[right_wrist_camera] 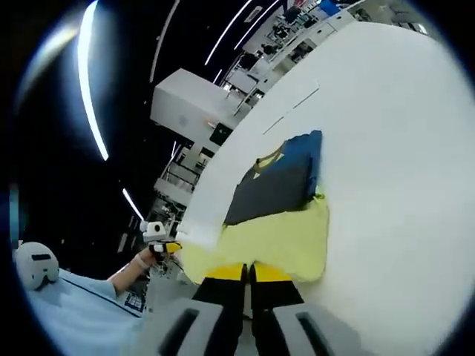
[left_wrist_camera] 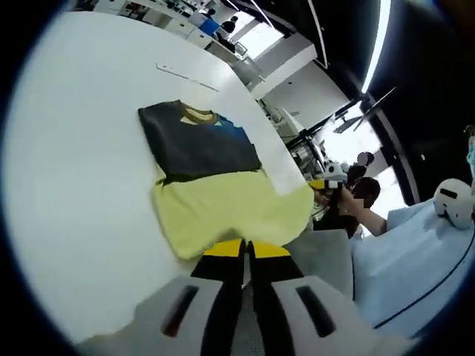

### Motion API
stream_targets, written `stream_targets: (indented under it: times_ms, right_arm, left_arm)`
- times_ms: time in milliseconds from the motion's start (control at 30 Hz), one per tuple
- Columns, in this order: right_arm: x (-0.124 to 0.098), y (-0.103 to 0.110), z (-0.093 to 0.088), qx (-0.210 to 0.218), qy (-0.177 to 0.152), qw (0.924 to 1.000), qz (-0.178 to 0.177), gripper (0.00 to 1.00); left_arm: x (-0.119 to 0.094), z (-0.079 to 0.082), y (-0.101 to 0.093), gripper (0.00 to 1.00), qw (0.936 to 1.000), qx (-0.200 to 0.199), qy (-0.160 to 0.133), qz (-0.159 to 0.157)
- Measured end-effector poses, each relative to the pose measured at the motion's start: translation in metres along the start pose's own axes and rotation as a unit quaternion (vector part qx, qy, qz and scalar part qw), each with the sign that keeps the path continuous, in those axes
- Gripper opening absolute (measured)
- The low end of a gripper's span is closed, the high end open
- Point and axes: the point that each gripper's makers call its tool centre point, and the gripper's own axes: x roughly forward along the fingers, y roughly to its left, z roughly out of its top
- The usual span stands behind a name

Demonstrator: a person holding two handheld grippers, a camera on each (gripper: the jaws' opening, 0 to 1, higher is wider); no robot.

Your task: Fold the garment on the visible template until the final outline fits inside the template.

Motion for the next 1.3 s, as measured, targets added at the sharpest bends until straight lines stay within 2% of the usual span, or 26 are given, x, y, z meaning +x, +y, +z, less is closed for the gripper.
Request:
stream_targets:
  times_ms: [33,133,233,367,500,700,867,1000,1167,1300]
  right_arm:
    - [0.002,-0.001,0.007,0.000,-0.004,1.0000,-0.001,0.00]
    - [0.009,-0.001,0.031,-0.010,-0.011,0.9999,-0.002,0.00]
    - [0.016,-0.007,0.052,-0.018,-0.014,0.9997,-0.011,0.00]
    - [0.027,-0.006,0.083,-0.011,-0.028,0.9995,0.001,0.00]
    - [0.038,-0.008,0.105,-0.023,-0.029,0.9993,-0.004,0.00]
    - [0.055,-0.015,0.134,-0.036,-0.031,0.9988,-0.008,0.00]
    - [0.065,-0.025,0.162,-0.040,-0.038,0.9984,-0.015,0.00]
    - [0.074,-0.032,0.175,-0.044,-0.040,0.9980,-0.021,0.00]
    - [0.089,-0.044,0.184,-0.045,-0.038,0.9978,-0.031,0.00]
    - [0.100,-0.061,0.186,-0.034,-0.035,0.9978,-0.045,0.00]
  left_arm:
    - [0.001,0.005,0.002,0.00,1.0000,0.000,-0.005,0.001]
    - [0.001,0.035,0.016,0.00,0.9987,-0.002,-0.050,0.012]
    - [0.000,0.058,0.030,0.00,0.9966,-0.002,-0.080,0.023]
    - [0.002,0.084,0.044,0.00,0.9945,0.003,-0.100,0.033]
    - [0.005,0.111,0.053,0.00,0.9918,0.002,-0.122,0.038]
    - [0.018,0.143,0.068,0.00,0.9897,-0.001,-0.136,0.046]
    - [0.026,0.162,0.079,0.00,0.9876,0.000,-0.146,0.056]
    - [0.030,0.176,0.090,0.00,0.9849,-0.011,-0.162,0.060]
    - [0.039,0.187,0.105,0.00,0.9824,-0.022,-0.172,0.070]
    - [0.051,0.189,0.119,0.00,0.9815,-0.032,-0.170,0.083]
